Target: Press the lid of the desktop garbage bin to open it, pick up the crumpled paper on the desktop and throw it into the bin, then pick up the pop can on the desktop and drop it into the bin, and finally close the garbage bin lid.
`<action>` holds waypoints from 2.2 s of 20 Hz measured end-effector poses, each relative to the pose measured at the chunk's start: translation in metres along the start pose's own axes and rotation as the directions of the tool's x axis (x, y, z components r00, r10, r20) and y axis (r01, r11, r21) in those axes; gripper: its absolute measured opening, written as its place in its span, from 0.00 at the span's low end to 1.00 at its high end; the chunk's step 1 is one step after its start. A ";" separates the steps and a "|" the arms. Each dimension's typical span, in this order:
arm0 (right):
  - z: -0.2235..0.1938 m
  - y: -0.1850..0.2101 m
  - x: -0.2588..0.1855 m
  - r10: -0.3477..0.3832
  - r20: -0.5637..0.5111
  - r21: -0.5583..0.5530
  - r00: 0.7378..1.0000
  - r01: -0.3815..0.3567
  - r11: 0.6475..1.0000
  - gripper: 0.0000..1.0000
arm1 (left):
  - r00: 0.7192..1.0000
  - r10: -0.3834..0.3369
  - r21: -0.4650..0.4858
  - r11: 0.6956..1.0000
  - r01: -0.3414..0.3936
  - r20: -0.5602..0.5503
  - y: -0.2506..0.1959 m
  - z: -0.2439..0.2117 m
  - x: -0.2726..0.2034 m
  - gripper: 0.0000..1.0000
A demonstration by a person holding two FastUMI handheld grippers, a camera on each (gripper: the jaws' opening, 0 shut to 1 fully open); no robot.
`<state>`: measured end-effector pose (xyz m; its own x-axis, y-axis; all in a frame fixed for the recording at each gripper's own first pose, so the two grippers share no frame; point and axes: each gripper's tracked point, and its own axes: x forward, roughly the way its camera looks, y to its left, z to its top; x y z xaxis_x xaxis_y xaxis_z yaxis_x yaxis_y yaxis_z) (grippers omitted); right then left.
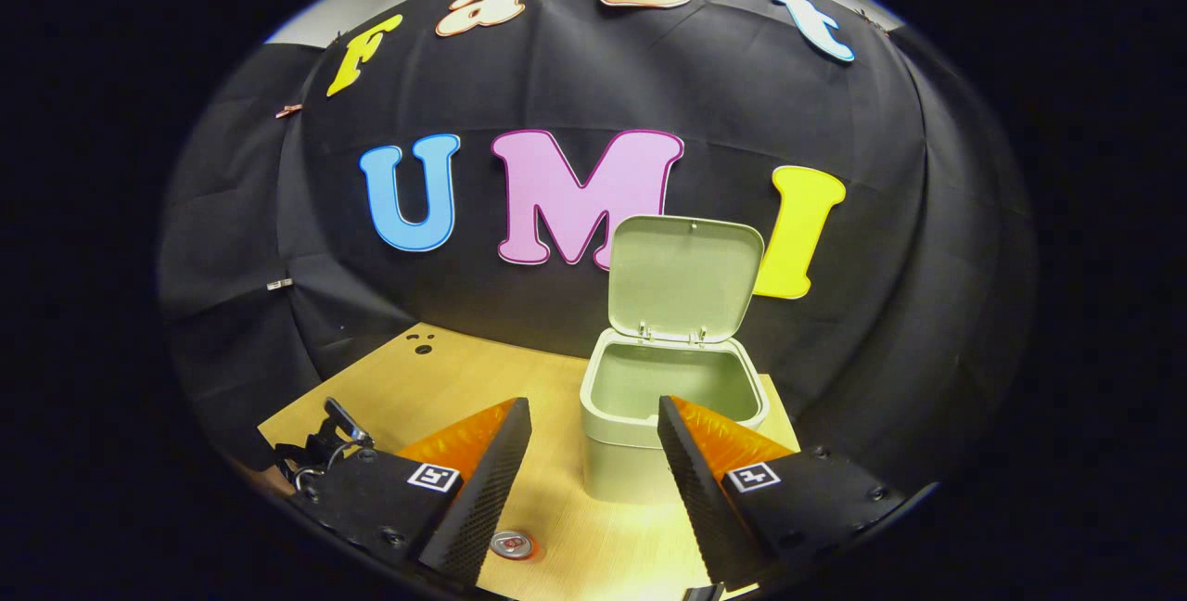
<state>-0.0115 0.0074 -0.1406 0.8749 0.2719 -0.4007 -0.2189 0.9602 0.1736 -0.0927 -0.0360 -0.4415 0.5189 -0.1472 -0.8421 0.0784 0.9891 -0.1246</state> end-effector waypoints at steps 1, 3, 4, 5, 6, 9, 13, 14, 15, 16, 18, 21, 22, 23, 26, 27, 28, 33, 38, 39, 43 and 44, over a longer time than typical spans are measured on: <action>0.001 0.001 0.001 0.003 0.002 0.005 1.000 -0.003 1.000 0.89 | 1.000 -0.007 -0.009 1.000 0.008 0.013 0.002 0.006 -0.004 0.47; 0.000 0.005 0.004 0.010 0.006 0.015 1.000 -0.010 1.000 0.89 | 0.999 -0.019 -0.016 1.000 0.020 0.046 0.003 0.020 -0.011 0.47; 0.000 0.006 0.006 0.014 0.006 0.017 1.000 -0.014 1.000 0.89 | 0.998 -0.021 -0.019 1.000 0.023 0.062 0.003 0.029 -0.016 0.47; -0.001 0.007 0.006 0.019 0.005 0.016 1.000 -0.019 1.000 0.89 | 0.997 -0.019 -0.020 1.000 0.020 0.079 0.002 0.037 -0.023 0.47; -0.003 0.009 0.007 0.024 0.003 0.014 1.000 -0.024 1.000 0.89 | 0.995 -0.018 -0.022 1.000 0.020 0.099 0.002 0.046 -0.029 0.47; -0.007 0.014 0.009 0.039 -0.006 0.008 0.999 -0.039 0.999 0.89 | 0.985 -0.026 -0.029 0.999 0.032 0.169 -0.002 0.077 -0.047 0.47; -0.013 0.020 0.011 0.055 -0.014 0.013 0.998 -0.055 0.998 0.89 | 0.962 -0.068 -0.034 0.996 0.080 0.263 -0.014 0.120 -0.072 0.47; -0.015 0.020 0.011 0.057 -0.016 0.015 0.998 -0.057 0.998 0.89 | 0.955 -0.074 -0.034 0.996 0.088 0.288 -0.016 0.132 -0.078 0.47; -0.017 0.021 0.011 0.060 -0.019 0.016 0.998 -0.059 0.998 0.89 | 0.947 -0.077 -0.032 0.995 0.092 0.313 -0.017 0.143 -0.084 0.47; -0.020 0.021 0.011 0.061 -0.022 0.017 0.998 -0.061 0.998 0.88 | 0.939 -0.081 -0.029 0.995 0.096 0.335 -0.018 0.154 -0.090 0.47; -0.026 0.021 0.009 0.063 -0.033 0.017 0.997 -0.063 0.998 0.88 | 0.921 -0.088 -0.023 0.994 0.105 0.379 -0.021 0.175 -0.101 0.47; -0.037 0.022 0.007 0.063 -0.052 0.022 0.997 -0.062 0.998 0.89 | 0.886 -0.105 -0.006 0.993 0.120 0.452 -0.026 0.206 -0.121 0.47; -0.042 0.023 0.005 0.066 -0.059 0.027 0.996 -0.064 0.998 0.89 | 0.872 -0.110 0.004 0.992 0.123 0.478 -0.028 0.219 -0.129 0.47; -0.047 0.024 0.004 0.069 -0.068 0.030 0.995 -0.067 0.997 0.88 | 0.856 -0.120 0.015 0.991 0.130 0.502 -0.031 0.230 -0.135 0.47; -0.062 0.027 -0.002 0.074 -0.091 0.025 0.993 -0.072 0.997 0.89 | 0.807 -0.160 0.028 0.984 0.176 0.569 -0.045 0.266 -0.154 0.47; -0.066 0.029 -0.003 0.074 -0.097 0.024 0.992 -0.072 0.997 0.89 | 0.788 -0.173 0.033 0.981 0.191 0.591 -0.050 0.278 -0.159 0.47; -0.070 0.030 -0.003 0.075 -0.104 0.026 0.992 -0.073 0.997 0.89 | 0.770 -0.186 0.044 0.978 0.202 0.611 -0.054 0.291 -0.164 0.47; -0.088 0.036 -0.010 0.085 -0.134 0.046 0.987 -0.079 0.996 0.89 | 0.662 -0.283 0.176 0.958 0.225 0.694 -0.094 0.341 -0.186 0.47; -0.096 0.035 -0.012 0.081 -0.143 0.025 0.986 -0.078 0.997 0.89 | 0.569 -0.392 0.326 0.920 0.220 0.723 -0.152 0.373 -0.199 0.46; -0.099 0.034 -0.015 0.076 -0.146 0.026 0.986 -0.073 0.997 0.89 | 0.554 -0.416 0.346 0.909 0.232 0.721 -0.164 0.377 -0.198 0.44; -0.112 0.028 -0.030 0.052 -0.164 0.045 0.985 -0.045 0.998 0.89 | 0.517 -0.487 0.406 0.873 0.269 0.704 -0.203 0.391 -0.191 0.47; -0.115 0.026 -0.030 0.048 -0.170 0.053 0.984 -0.040 0.998 0.89 | 0.514 -0.500 0.420 0.866 0.272 0.697 -0.212 0.395 -0.189 0.48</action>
<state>-0.0931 0.0321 -0.2278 0.7769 0.3248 -0.5394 -0.2304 0.9439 0.2365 0.1286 -0.2181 -0.0491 0.8210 -0.5709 -0.0042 0.5666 0.8157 -0.1163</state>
